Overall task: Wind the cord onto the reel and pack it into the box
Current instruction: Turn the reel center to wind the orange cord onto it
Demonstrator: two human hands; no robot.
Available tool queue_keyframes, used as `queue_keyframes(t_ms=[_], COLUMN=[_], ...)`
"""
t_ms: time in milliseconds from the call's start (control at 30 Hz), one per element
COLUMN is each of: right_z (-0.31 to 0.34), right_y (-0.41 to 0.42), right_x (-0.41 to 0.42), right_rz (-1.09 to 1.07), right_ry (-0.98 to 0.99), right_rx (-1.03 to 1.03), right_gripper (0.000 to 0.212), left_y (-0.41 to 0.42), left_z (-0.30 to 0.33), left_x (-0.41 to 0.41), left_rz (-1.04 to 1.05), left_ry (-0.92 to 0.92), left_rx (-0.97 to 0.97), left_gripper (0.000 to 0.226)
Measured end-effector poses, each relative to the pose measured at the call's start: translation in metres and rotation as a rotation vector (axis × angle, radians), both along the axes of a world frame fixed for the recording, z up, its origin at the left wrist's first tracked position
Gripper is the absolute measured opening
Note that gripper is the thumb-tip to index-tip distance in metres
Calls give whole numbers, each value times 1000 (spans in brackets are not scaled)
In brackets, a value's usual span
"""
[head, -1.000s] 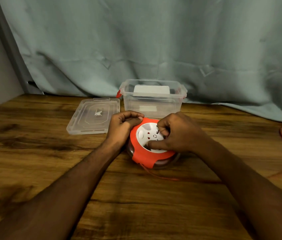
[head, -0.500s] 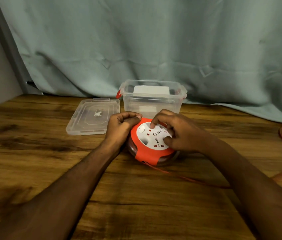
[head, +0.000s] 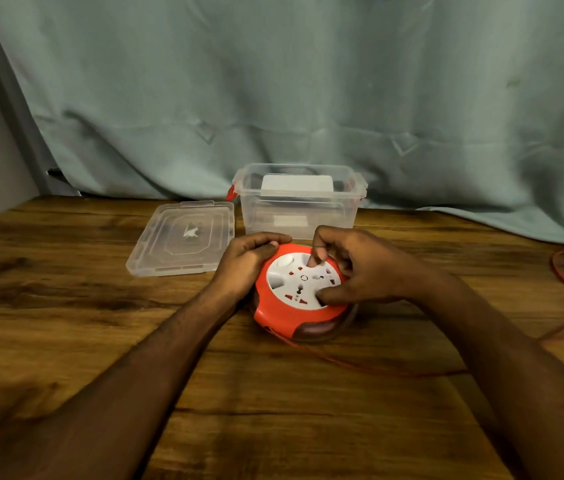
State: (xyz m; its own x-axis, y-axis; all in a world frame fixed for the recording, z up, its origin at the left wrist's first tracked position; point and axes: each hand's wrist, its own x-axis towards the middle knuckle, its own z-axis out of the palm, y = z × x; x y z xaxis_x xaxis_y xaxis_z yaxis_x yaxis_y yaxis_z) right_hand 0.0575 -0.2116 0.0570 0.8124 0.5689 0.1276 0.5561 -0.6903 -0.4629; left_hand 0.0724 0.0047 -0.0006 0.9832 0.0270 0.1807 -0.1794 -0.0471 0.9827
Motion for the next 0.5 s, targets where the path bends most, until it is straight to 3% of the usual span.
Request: queue_keyframes(t_ms=[500], right_z=[-12], right_y=[28], right_x=[-16], right_rz=[-127], right_ry=[-303], right_rx=[-138], right_gripper=[65], left_y=[2], left_z=[-3], left_x=[3], left_rz=[9], left_ry=[-21], left_rx=[-18], left_gripper=[25])
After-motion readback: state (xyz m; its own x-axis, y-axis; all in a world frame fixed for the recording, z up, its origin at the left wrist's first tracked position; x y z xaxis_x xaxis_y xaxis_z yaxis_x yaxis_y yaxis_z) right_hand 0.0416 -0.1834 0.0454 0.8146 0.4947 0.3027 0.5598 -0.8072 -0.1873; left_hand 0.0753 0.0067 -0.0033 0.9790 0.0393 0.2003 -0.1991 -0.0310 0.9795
